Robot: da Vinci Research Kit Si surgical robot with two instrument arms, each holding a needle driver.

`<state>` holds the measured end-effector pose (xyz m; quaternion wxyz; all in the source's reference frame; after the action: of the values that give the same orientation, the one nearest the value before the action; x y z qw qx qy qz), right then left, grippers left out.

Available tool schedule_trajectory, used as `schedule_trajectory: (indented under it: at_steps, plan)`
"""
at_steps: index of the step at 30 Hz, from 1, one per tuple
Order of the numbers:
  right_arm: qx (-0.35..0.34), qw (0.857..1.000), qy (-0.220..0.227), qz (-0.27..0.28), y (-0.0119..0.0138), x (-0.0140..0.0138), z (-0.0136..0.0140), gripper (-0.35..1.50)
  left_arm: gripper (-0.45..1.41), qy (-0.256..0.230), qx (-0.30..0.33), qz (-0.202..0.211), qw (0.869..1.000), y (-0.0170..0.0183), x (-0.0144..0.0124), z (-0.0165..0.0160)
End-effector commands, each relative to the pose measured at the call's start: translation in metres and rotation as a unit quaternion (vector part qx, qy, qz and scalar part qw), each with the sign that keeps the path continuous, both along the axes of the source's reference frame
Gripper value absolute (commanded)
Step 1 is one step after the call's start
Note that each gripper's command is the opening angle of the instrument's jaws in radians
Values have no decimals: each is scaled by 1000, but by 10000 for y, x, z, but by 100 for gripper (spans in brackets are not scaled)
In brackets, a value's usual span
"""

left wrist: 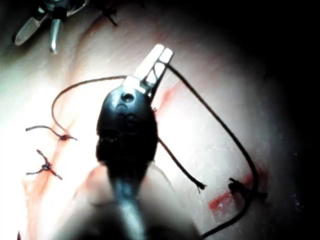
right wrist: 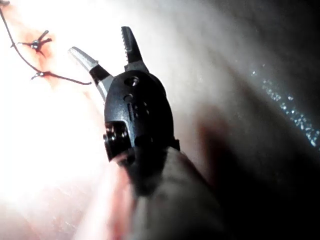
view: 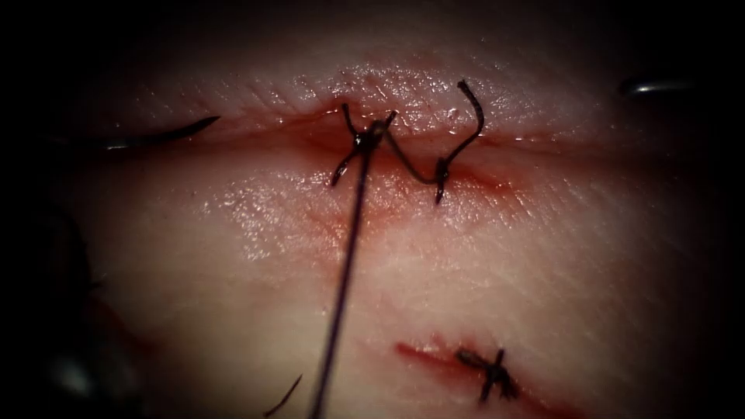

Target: Wound Closure

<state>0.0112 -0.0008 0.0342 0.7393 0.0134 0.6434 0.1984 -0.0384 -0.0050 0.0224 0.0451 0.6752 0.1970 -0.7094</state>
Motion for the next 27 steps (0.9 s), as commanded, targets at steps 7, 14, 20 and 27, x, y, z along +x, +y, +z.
schedule_trajectory:
  at_steps: [7,14,20,27]
  plan:
    - [-33,999,0,-33,-13,62,3,-35,-45,25,-42,18,999,27,5,31]
    - [-51,998,-9,-42,5,103,17,-35,-45,42,-62,46,996,42,27,62]
    - [-59,996,-16,-59,9,136,42,-35,-45,34,-82,83,993,43,42,73]
    - [-76,993,-12,-92,-2,178,67,-35,-45,7,-123,127,984,43,48,73]
